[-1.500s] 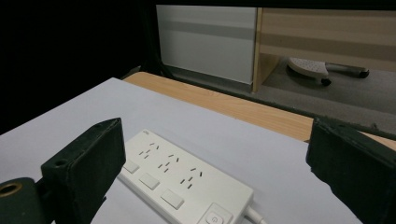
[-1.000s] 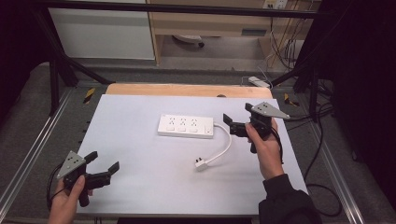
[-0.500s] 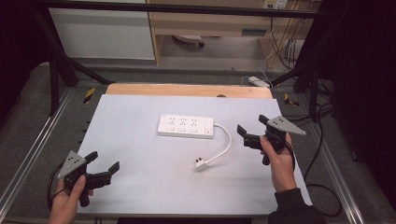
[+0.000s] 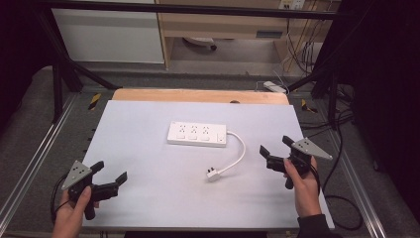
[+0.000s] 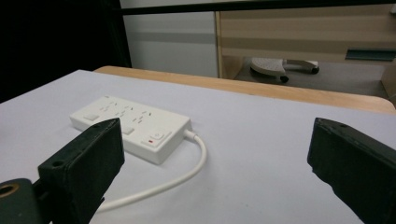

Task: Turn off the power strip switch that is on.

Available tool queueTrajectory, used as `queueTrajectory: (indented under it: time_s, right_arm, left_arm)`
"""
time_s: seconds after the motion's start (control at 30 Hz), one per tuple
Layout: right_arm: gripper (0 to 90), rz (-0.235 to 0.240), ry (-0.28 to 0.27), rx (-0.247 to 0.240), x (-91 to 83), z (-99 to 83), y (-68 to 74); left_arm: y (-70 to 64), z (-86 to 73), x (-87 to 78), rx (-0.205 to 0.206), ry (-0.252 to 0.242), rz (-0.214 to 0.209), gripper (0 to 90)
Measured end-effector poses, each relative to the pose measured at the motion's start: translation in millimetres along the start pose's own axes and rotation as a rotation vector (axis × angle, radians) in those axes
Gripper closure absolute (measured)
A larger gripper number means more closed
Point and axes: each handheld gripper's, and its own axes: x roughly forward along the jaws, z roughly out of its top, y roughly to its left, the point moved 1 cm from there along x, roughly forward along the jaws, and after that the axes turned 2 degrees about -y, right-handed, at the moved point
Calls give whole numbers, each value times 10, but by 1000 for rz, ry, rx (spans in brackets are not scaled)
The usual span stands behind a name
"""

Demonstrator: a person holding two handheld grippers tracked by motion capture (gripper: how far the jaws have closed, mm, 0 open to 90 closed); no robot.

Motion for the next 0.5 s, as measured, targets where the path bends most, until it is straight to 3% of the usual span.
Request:
queueTrajectory:
  time_s: [0.5]
  right_arm:
    - [43,-7,80,11,-70,-412,-22]
  left_arm:
    - [-7,-1,-1,3,4,-7,43]
